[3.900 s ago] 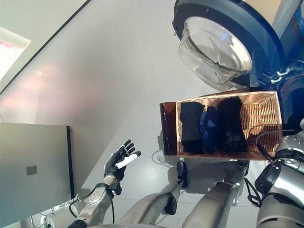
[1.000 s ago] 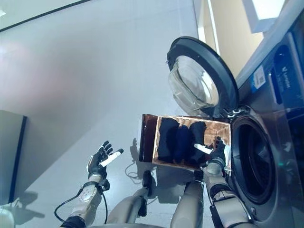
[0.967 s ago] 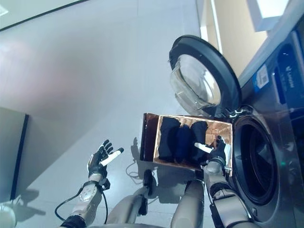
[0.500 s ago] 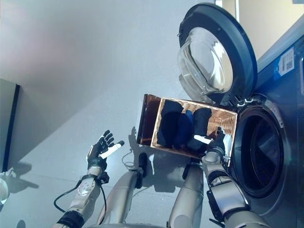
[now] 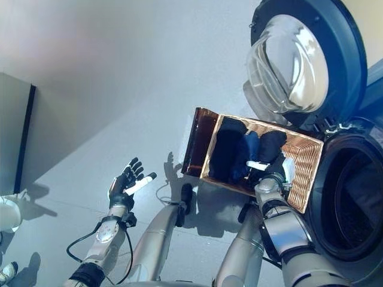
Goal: Pick up the clothes and place them into the washing machine
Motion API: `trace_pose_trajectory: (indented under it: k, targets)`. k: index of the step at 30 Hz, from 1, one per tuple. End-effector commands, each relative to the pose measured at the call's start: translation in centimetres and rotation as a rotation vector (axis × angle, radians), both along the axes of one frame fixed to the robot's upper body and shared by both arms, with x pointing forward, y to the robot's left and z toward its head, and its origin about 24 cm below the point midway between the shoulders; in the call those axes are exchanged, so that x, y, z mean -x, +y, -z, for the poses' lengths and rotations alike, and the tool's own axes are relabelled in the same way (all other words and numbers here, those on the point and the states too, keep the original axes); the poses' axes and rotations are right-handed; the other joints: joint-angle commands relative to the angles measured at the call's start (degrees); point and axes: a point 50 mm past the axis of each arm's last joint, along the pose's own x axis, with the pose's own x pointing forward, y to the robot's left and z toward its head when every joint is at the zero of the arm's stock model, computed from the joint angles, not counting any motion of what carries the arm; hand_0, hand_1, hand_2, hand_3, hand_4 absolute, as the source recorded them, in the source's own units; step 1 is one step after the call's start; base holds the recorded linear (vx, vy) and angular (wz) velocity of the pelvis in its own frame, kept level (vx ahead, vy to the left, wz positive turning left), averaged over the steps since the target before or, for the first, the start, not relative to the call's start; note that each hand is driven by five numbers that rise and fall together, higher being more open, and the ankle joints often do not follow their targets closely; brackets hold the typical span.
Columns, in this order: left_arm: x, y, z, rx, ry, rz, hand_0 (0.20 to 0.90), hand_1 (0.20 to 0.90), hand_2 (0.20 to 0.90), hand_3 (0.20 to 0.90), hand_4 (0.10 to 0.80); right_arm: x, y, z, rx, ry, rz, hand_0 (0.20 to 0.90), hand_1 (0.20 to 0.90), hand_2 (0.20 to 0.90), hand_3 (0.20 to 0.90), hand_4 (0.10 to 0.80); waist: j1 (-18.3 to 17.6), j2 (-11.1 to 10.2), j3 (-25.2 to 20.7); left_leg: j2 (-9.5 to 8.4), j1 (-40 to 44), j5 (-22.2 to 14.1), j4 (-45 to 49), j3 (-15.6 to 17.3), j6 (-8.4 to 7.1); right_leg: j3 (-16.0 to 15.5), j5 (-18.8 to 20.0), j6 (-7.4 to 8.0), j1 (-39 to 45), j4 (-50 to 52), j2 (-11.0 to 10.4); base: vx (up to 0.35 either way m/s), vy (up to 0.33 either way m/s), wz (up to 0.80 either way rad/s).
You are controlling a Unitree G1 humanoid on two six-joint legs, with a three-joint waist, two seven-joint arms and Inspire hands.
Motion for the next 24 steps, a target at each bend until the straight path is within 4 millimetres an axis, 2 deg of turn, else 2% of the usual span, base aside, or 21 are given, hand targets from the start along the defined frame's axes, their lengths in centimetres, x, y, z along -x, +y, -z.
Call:
trace_pose_trajectory:
  k: [1, 7, 8, 9, 10, 11, 15, 16, 21, 22, 24]
  targets:
    - [-0.6, 2.3, -3.3, -0.052, -0.171, -0.047, 0.9, 0.9, 0.9, 0.9, 0.8, -1.3, -1.1, -2.7, 0.126, -0.051, -0.026, 0.9, 0.9, 0.9, 0.9, 0.8, 1.3, 1.64, -2.64, 1.08, -0.31, -4.74, 4.35, -0.88, -3.01, 6.83, 9.65, 1.66, 2.86, -3.4, -0.8, -0.02, 0.006, 0.08]
    - [-0.8, 2.0, -4.0, -0.05, -0.196, -0.03, 0.9, 0.9, 0.9, 0.9, 0.8, -0.2, -3.1, -2.3, 0.171, 0.073, 0.035, 0.9, 0.9, 0.9, 0.9, 0.8, 3.05, 3.08, -2.88, 0.03, -3.71, -5.08, 6.82, -1.04, -2.57, 7.77, 8.75, 1.43, 0.04, -0.57, -1.66, 0.006, 0.019, 0.07]
    - [-0.8, 1.9, -4.1, -0.049, -0.2, -0.02, 0.9, 0.9, 0.9, 0.9, 0.8, 0.0, -3.4, -2.2, 0.167, 0.081, 0.046, 0.9, 0.9, 0.9, 0.9, 0.8, 3.39, 3.37, -3.12, 0.26, -3.57, -7.47, 8.17, -1.04, -2.55, 8.18, 6.32, 1.85, -0.02, 1.21, -1.5, 0.1, -0.003, 0.08]
    - [-0.7, 1.9, -4.1, -0.047, -0.199, -0.018, 0.9, 0.9, 0.9, 0.9, 0.8, 0.1, -3.6, -2.4, 0.165, 0.081, 0.051, 0.793, 0.793, 0.793, 0.793, 0.724, 3.46, 3.52, -3.23, 0.12, -3.79, -7.54, 8.36, -1.03, -2.43, 8.51, 6.14, 1.78, -0.54, 1.79, -1.49, 0.001, 0.019, 0.13]
    - [-0.8, 1.9, -4.2, -0.046, -0.202, -0.017, 0.9, 0.9, 0.9, 0.9, 0.8, 0.0, -3.8, -2.5, 0.164, 0.078, 0.052, 0.285, 0.285, 0.285, 0.285, 0.361, 3.31, 3.46, -3.16, -0.26, -4.76, -5.45, 7.88, -0.89, -2.25, 8.66, 8.19, 1.26, -1.39, 1.01, -1.73, -0.1, 0.045, 0.21]
    - [-0.8, 2.0, -4.1, -0.048, -0.198, -0.021, 0.9, 0.9, 0.9, 0.9, 0.8, 0.1, -3.8, -2.4, 0.165, 0.08, 0.046, 0.2, 0.2, 0.2, 0.2, 0.3, 3.33, 3.51, -3.23, -0.34, -5.04, -5.6, 8.32, -0.83, -2.14, 8.95, 8.07, 1.16, -1.91, 1.5, -1.74, -0.094, 0.052, 0.18]
    - [-0.7, 2.3, -4.0, -0.054, -0.19, -0.029, 0.9, 0.9, 0.9, 0.9, 0.8, 0.2, -4.1, -2.4, 0.164, 0.078, 0.041, 0.2, 0.2, 0.2, 0.2, 0.3, 3.29, 3.57, -3.68, -0.15, -5.27, -6.03, 8.98, -0.37, -1.91, 9.77, 7.71, 0.93, -2.94, 2.28, -1.51, 0.034, 0.012, -0.02]
    - [-0.6, 2.4, -3.9, -0.054, -0.187, -0.033, 0.9, 0.9, 0.9, 0.9, 0.8, 0.2, -4.1, -2.4, 0.164, 0.08, 0.039, 0.2, 0.2, 0.2, 0.2, 0.3, 3.47, 3.65, -3.96, 0.17, -4.66, -8.23, 9.83, -0.42, -2.01, 9.95, 5.46, 1.35, -2.65, 3.61, -1.27, 0.107, -0.017, -0.03]
    - [-0.6, 2.4, -4.0, -0.053, -0.192, -0.021, 0.9, 0.9, 0.9, 0.9, 0.8, 0.2, -4.4, -2.7, 0.167, 0.071, 0.036, 0.2, 0.2, 0.2, 0.2, 0.3, 3.66, 3.76, -4.36, 0.34, -4.67, -8.42, 9.98, -0.19, -1.8, 10.57, 5.44, 1.36, -3.04, 3.56, -1.07, 0.005, -0.004, -0.06]
    - [-0.6, 2.4, -4.1, -0.053, -0.195, -0.021, 0.9, 0.9, 0.9, 0.9, 0.8, 0.2, -4.6, -2.8, 0.169, 0.068, 0.038, 0.2, 0.2, 0.2, 0.2, 0.3, 3.44, 3.66, -4.22, 0.06, -5.3, -6.29, 9.23, -0.02, -1.63, 10.53, 7.69, 0.95, -3.48, 2.3, -1.31, -0.096, 0.019, -0.01]
    - [-0.6, 2.6, -4.0, -0.055, -0.192, -0.024, 0.9, 0.9, 0.9, 0.9, 0.8, 0.2, -4.8, -3.1, 0.175, 0.061, 0.043, 0.2, 0.2, 0.2, 0.2, 0.3, 3.26, 3.47, -4.41, 0.06, -5.51, -6.47, 9.75, 0.03, -1.62, 10.73, 7.53, 0.96, -3.61, 2.65, -1.34, -0.05, -0.001, -0.02]
